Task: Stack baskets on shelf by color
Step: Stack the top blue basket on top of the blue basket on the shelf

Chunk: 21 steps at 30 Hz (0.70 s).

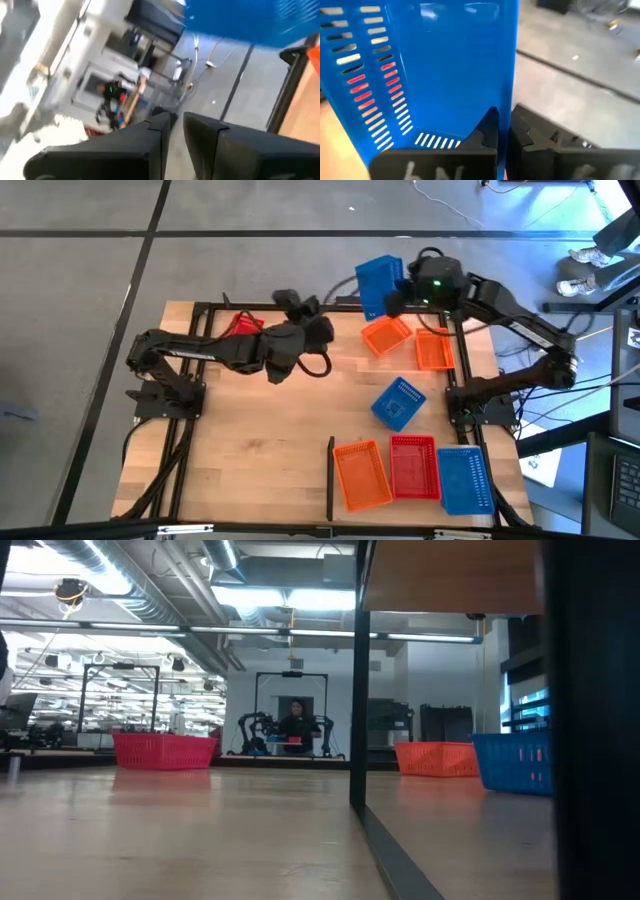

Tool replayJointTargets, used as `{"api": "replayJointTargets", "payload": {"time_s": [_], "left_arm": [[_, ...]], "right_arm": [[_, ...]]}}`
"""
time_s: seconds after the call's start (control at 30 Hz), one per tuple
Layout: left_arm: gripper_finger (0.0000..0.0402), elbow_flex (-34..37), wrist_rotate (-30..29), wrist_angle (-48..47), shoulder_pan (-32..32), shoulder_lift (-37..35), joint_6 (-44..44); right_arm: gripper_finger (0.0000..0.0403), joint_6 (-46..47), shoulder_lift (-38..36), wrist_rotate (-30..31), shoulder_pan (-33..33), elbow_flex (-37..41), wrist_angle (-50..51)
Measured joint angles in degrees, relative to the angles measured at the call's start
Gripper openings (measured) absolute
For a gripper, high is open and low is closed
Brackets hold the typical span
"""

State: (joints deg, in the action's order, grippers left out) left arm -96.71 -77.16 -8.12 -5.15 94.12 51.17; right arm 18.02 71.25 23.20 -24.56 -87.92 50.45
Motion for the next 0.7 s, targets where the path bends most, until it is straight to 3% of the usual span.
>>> {"api": "replayJointTargets", "payload": {"time_s": [0.13,0.27,0.37,0.57,0.7], "left_arm": [[0.0051,0.03,-2.86,-2.42,-0.93,-2.0,-5.91],[0.0051,0.09,-0.45,-7.3,-1.58,-3.5,-12.71],[0.0051,0.24,9.39,-16.39,-1.84,-6.07,-22.66],[0.0051,0.1,35.92,-32.25,0.55,-10.76,-41.56],[0.0051,0.04,43.31,-39.13,2.83,-12.89,-49.07]], "right_arm": [[0.0,5.49,-5.27,-4.1,1.69,-0.09,8.62],[0.0,12.92,-10.68,-6.84,6.01,-0.09,16.07],[0.0,18.76,-14.55,-6.56,10.43,-0.09,19.38],[0.0,25.44,-18.86,-6.37,18.09,-0.09,22.13],[0.0,30.61,-19.55,-7.1,21.89,-0.11,23.75]]}}
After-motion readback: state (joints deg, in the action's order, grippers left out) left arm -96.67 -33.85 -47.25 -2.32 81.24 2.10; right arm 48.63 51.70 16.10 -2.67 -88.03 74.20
